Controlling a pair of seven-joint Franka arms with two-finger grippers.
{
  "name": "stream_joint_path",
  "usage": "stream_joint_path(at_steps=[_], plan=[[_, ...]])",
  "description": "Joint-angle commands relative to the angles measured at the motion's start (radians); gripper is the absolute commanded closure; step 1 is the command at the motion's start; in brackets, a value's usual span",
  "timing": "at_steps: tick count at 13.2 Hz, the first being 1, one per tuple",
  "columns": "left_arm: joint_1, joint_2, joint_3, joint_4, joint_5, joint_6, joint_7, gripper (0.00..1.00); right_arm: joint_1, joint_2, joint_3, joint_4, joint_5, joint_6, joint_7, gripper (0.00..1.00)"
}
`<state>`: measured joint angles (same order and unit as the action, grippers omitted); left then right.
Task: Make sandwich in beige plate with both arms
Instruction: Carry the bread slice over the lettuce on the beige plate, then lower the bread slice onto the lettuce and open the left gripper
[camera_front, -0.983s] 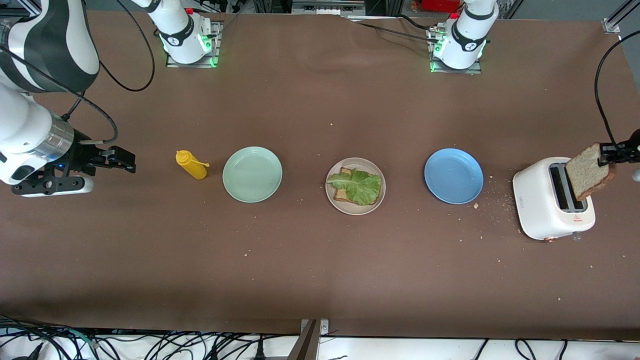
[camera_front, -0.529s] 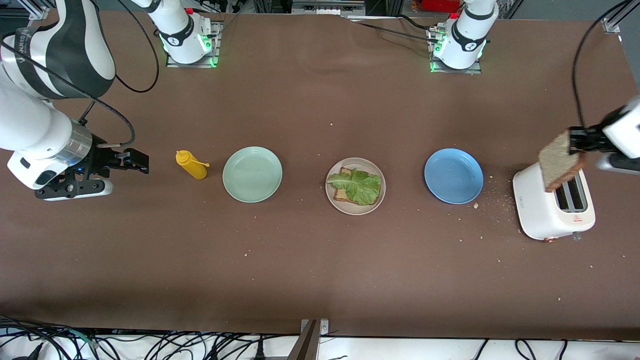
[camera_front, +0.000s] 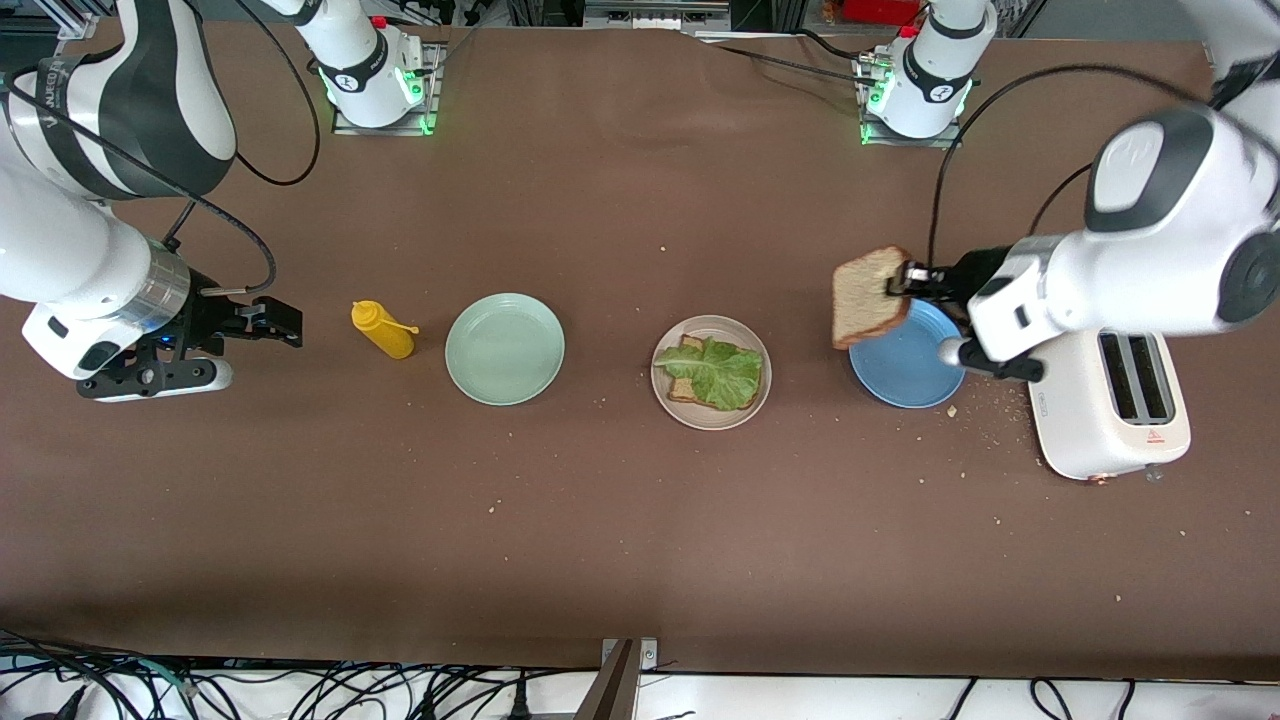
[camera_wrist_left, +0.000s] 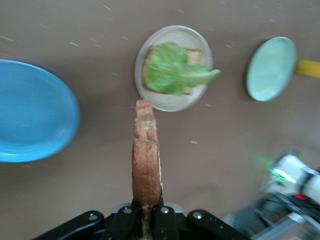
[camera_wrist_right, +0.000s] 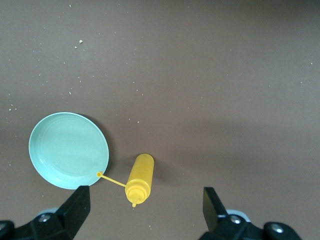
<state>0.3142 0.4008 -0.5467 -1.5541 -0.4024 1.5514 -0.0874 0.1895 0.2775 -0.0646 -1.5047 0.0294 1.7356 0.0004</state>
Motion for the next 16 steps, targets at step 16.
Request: stream_joint_path(at_steps=[16], plan=[[-0.056, 0.579, 0.007, -0.001, -0.585, 0.168, 0.733, 1.00, 0.001, 0.005, 0.000, 0.004, 0.014, -0.007, 0.003, 0.00]])
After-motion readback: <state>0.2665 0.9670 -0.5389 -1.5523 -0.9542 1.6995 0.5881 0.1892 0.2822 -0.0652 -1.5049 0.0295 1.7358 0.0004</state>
